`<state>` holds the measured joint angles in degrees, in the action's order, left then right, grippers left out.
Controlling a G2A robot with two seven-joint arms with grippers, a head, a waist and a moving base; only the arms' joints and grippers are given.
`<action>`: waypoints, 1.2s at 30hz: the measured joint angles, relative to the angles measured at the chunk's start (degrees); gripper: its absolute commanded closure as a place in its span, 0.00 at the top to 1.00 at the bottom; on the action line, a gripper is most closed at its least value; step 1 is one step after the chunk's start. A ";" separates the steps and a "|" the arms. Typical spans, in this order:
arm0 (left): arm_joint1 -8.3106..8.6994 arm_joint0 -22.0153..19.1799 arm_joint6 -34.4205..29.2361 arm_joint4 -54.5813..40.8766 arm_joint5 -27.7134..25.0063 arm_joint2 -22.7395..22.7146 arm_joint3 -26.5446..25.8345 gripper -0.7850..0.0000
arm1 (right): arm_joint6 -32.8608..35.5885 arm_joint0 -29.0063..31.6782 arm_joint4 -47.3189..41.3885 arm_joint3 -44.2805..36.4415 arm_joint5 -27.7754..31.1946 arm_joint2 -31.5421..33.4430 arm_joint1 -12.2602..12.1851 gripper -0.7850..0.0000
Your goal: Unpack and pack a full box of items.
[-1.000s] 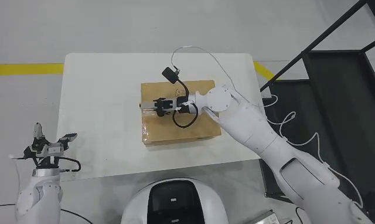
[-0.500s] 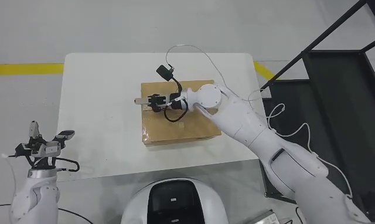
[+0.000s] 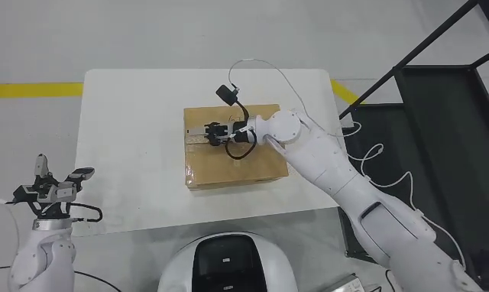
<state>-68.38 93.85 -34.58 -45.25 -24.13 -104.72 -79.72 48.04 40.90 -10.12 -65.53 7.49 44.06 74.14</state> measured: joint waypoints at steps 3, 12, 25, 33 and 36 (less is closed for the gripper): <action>0.00 0.00 0.00 0.00 0.00 0.00 0.00 1.00 | 0.51 2.40 1.22 -2.90 -1.23 2.83 -1.28 1.00; 0.00 0.00 0.00 0.00 0.00 0.00 0.00 1.00 | 1.12 10.05 6.50 -11.23 -6.28 11.77 -4.92 1.00; 0.00 0.00 0.00 0.00 0.00 0.00 0.00 1.00 | 0.62 18.71 8.59 -17.39 -7.78 23.38 -8.23 1.00; 0.00 0.00 0.00 0.00 0.00 0.00 0.00 1.00 | 0.11 25.42 9.92 -22.60 -8.78 30.71 -10.05 1.00; 0.00 0.00 0.00 0.00 0.00 0.00 0.00 1.00 | 0.22 27.57 9.92 -23.69 -9.16 32.96 -10.55 1.00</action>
<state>-68.38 93.85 -34.58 -45.24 -24.13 -104.72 -79.72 48.26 68.47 -0.20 -89.21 -1.68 77.02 63.59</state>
